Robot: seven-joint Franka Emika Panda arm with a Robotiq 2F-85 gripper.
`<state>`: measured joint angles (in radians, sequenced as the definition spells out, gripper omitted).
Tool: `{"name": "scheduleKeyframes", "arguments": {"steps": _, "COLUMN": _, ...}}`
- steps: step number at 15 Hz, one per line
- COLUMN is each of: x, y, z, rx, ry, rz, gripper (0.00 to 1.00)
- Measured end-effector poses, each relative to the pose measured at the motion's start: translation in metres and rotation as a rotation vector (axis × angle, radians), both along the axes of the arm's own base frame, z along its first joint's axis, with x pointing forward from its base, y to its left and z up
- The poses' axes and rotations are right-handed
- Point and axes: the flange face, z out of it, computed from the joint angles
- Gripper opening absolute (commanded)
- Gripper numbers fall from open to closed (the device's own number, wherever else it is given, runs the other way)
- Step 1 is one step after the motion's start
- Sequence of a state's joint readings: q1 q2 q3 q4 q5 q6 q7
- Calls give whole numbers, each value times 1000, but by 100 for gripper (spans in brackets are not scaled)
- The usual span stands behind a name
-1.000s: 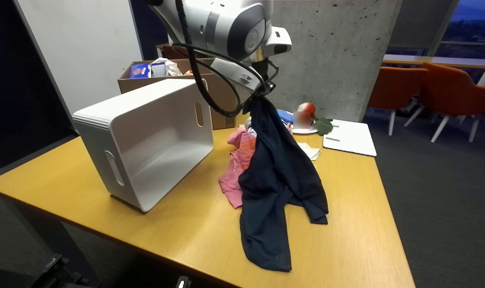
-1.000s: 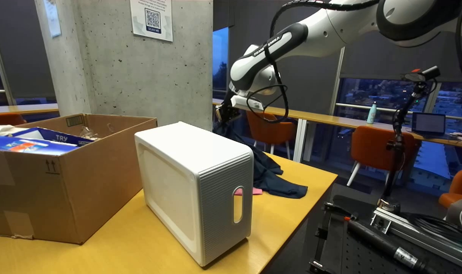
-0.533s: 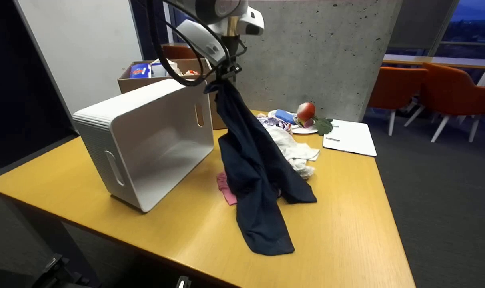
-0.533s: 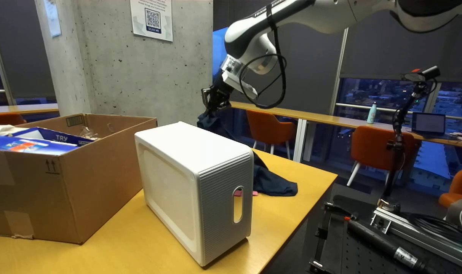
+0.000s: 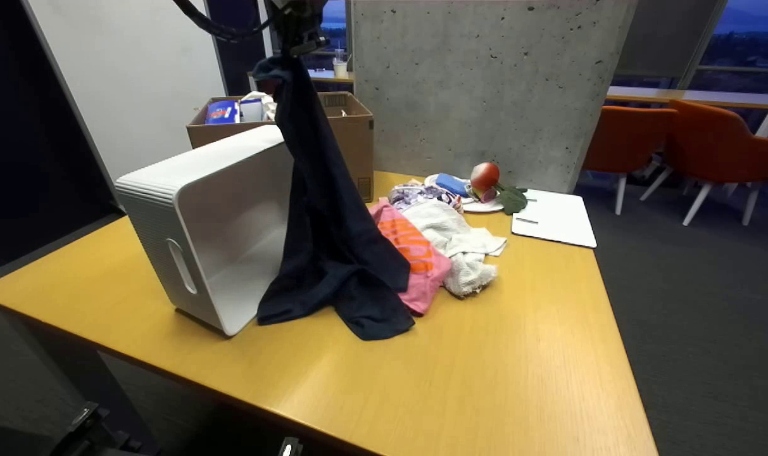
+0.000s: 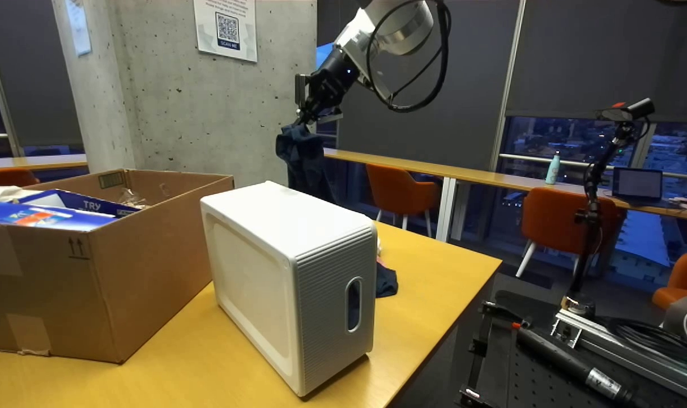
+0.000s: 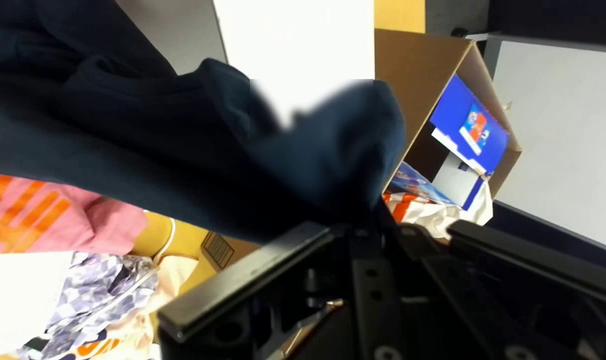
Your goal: Put the shirt on the basket
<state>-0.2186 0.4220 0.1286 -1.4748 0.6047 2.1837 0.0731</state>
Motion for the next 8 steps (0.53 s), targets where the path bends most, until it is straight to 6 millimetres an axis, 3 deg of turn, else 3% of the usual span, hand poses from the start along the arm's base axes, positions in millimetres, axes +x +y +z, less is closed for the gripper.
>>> {"name": "scheduleKeyframes", "arguments": {"steps": 3, "x": -3, "y": -8, "z": 0, "rx": 14, "ry": 6, "rz": -19, "gripper": 1}}
{"name": "scheduleKeyframes", "arguments": {"steps": 8, "x": -8, "y": -63, "z": -33, "rx": -37, "ry": 31, "rz": -122, "gripper": 1}}
